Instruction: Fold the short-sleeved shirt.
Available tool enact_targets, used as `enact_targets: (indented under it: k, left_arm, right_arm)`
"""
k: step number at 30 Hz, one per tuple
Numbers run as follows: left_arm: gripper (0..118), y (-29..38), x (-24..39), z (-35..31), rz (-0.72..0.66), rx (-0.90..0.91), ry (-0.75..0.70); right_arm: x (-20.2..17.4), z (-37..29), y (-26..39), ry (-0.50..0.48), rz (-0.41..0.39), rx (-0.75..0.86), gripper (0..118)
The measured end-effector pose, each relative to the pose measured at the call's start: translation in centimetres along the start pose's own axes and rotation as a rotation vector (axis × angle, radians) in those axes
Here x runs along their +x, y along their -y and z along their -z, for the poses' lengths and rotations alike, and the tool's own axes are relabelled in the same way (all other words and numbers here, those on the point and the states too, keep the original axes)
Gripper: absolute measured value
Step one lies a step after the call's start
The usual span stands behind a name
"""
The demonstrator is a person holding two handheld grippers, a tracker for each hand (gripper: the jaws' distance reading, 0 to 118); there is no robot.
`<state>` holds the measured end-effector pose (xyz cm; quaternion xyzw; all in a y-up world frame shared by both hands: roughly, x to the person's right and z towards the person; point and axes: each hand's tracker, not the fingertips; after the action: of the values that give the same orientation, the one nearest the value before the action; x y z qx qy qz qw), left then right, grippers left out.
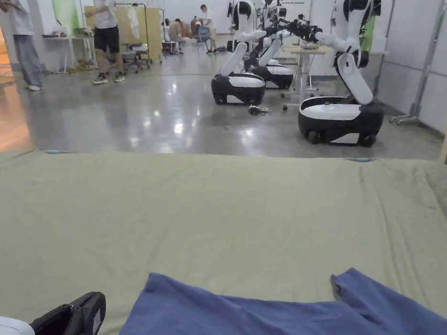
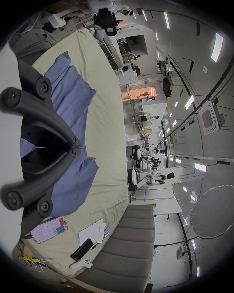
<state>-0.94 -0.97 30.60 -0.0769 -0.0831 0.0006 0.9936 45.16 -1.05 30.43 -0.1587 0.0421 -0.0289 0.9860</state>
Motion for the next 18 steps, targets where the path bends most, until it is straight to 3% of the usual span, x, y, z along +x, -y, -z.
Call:
enact_targets:
  k: [11,15,16,18]
  left_arm:
    - [3,0.3,-0.8,1.6,-0.069,-0.026,0.020]
    - [5,0.5,-1.7,5.3,-0.108,-0.136,0.132]
    - [19,0.8,-1.9,6.3,-0.126,-0.137,0.135]
    - [60,1.2,-2.7,9.6,-0.169,-0.256,0.161]
  right_arm:
    - [0.4,0.8,0.1,-0.026,0.005,-0.007,0]
    - [1.3,0.9,0.5,-0.033,0.021,-0.015,0]
    - [1.5,0.8,0.6,-0.032,0.026,-0.016,0]
    - [2.2,0.6,1.1,-0.028,0.038,-0.023,0]
